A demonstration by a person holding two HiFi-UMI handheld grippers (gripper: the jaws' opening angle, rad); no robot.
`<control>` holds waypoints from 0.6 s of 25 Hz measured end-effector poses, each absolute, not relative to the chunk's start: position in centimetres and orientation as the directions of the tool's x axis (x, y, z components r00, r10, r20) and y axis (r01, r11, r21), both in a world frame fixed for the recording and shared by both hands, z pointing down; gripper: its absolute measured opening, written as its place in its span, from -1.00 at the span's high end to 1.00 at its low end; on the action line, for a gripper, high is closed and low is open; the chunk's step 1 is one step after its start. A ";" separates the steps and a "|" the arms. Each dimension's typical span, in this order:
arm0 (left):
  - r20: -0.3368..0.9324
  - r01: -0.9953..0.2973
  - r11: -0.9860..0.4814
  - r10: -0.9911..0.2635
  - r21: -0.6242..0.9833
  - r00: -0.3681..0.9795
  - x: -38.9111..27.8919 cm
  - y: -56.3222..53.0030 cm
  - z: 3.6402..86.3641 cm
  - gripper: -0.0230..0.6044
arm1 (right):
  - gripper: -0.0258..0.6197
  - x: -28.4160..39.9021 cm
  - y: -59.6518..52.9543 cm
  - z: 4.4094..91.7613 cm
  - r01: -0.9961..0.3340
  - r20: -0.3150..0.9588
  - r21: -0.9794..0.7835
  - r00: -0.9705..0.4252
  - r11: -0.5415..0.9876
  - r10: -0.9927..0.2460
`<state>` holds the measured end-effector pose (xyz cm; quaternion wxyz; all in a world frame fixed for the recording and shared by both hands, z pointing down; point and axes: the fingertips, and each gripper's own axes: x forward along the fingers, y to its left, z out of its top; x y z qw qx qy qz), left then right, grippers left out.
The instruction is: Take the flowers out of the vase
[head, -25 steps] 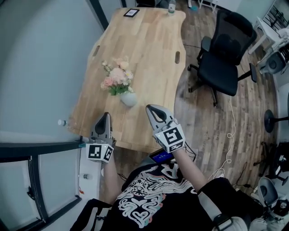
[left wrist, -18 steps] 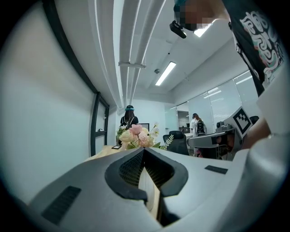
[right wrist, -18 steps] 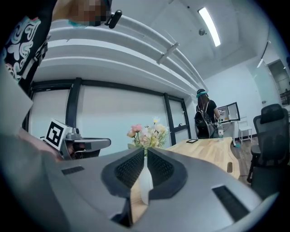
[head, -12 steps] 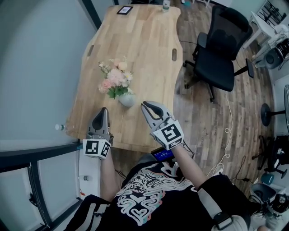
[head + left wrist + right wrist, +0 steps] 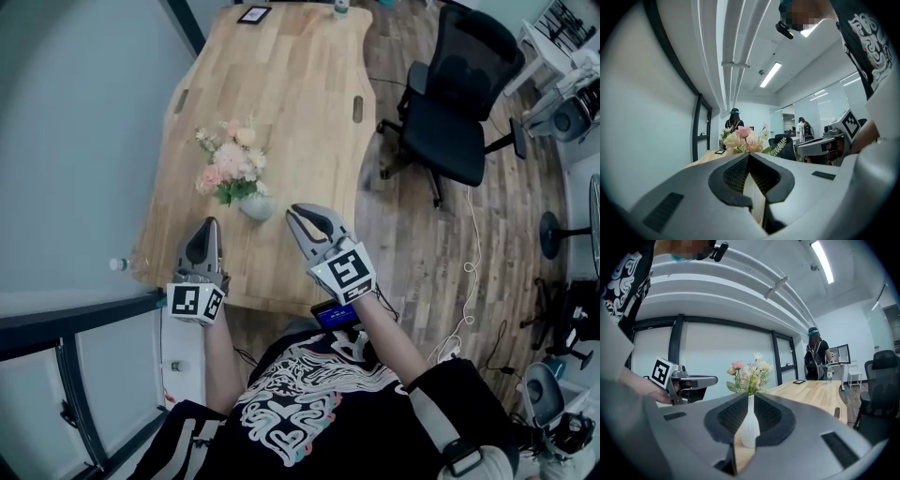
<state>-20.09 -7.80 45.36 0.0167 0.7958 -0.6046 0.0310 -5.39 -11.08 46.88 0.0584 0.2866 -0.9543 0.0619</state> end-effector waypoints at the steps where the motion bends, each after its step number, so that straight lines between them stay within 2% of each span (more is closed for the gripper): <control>1: 0.071 -0.964 -0.266 -0.962 -0.009 0.265 -20.1 -7.8 45.4 0.92 | 0.89 -5.4 -11.1 47.1 -0.549 0.153 -0.086 -0.832 0.831 -0.534; 5: 0.076 -0.965 -0.261 -0.963 -0.013 0.259 -20.2 -8.1 45.5 0.92 | 0.88 -5.9 -11.5 47.6 -0.524 0.172 -0.082 -0.846 0.848 -0.505; 7: 0.078 -0.967 -0.255 -0.964 -0.015 0.253 -20.4 -8.2 45.7 0.92 | 0.73 -6.4 -11.5 48.0 -0.504 0.186 -0.088 -0.856 0.859 -0.482; 11: 0.099 -0.961 -0.276 -0.956 0.005 0.275 -20.2 -8.8 46.3 0.92 | 0.73 -7.1 -11.8 49.0 -0.474 0.217 -0.079 -0.867 0.877 -0.449; 12: 0.103 -0.960 -0.280 -0.954 0.013 0.280 -20.2 -9.0 46.4 0.92 | 0.70 -7.3 -12.0 49.3 -0.468 0.225 -0.084 -0.869 0.880 -0.441; 13: 0.104 -0.960 -0.278 -0.955 0.017 0.278 -20.2 -9.2 46.5 0.92 | 0.59 -7.5 -12.1 49.6 -0.460 0.233 -0.090 -0.872 0.883 -0.431; 15: 0.098 -0.964 -0.265 -0.959 0.012 0.265 -20.5 -9.5 46.5 0.92 | 0.55 -8.1 -12.4 50.3 -0.443 0.249 -0.099 -0.878 0.891 -0.409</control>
